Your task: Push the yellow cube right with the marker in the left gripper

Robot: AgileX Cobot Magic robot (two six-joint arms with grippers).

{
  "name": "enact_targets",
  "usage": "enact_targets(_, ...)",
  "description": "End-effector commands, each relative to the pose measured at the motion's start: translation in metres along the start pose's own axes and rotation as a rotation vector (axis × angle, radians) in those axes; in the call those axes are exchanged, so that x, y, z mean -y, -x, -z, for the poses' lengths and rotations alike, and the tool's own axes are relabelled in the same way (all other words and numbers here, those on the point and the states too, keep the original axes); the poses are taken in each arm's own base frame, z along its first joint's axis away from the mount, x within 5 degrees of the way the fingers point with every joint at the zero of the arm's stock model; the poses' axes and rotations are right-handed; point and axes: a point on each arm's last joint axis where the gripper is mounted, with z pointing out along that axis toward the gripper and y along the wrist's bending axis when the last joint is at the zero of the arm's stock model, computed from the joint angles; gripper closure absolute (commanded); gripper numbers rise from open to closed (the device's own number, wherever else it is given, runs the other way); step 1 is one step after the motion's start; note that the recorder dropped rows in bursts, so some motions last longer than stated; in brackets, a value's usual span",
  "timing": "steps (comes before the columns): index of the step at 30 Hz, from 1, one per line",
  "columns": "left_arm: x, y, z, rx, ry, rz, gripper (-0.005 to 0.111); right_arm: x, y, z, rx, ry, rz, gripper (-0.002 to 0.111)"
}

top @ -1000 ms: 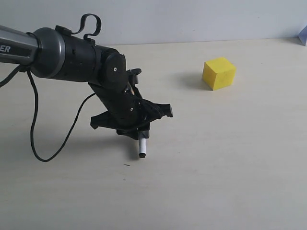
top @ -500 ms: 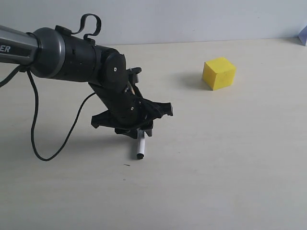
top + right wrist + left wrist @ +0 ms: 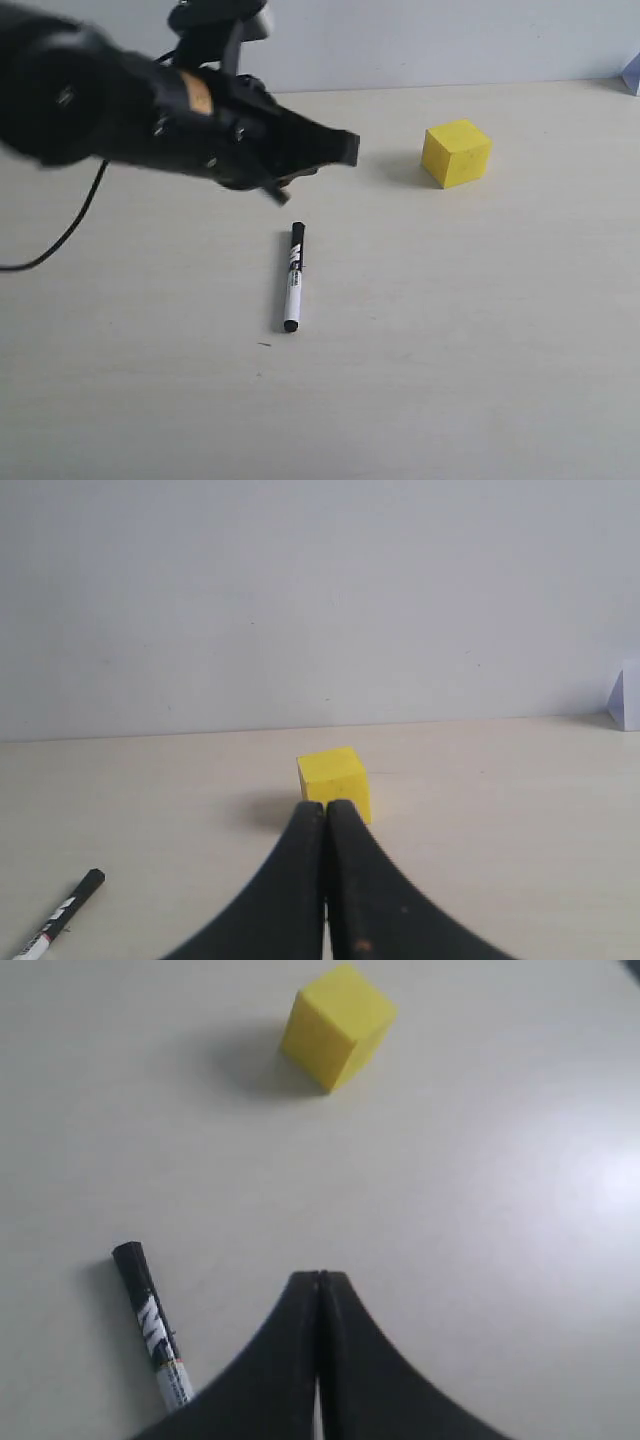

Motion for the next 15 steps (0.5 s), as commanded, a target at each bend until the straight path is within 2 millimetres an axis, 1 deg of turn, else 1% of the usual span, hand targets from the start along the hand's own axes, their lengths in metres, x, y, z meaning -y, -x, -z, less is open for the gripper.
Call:
enact_targets(1,-0.012,-0.037,0.054,0.229,-0.065,-0.031,0.107,0.0,-0.001,0.0,0.009,0.001,0.002,0.108)
enact_targets(2,-0.017,-0.048,0.062,0.221,-0.061,-0.031,0.107,0.0,-0.001,0.0,0.009,0.001,0.002,0.108)
enact_targets(4,-0.024,-0.064,0.081,0.231,-0.066,-0.031,0.107,0.0,-0.001,0.0,0.009,0.001,0.002,0.108)
enact_targets(7,-0.031,-0.08,0.099,0.247,-0.073,-0.033,0.107,0.0,-0.001,0.0,0.009,0.001,0.002,0.108)
enact_targets(11,-0.035,-0.091,0.115,0.277,-0.086,-0.033,0.107,0.0,-0.001,0.0,0.009,0.001,0.002,0.108)
enact_targets(15,-0.035,-0.09,0.123,0.309,-0.099,-0.032,0.107,0.0,-0.001,0.0,0.009,0.001,0.002,0.108)
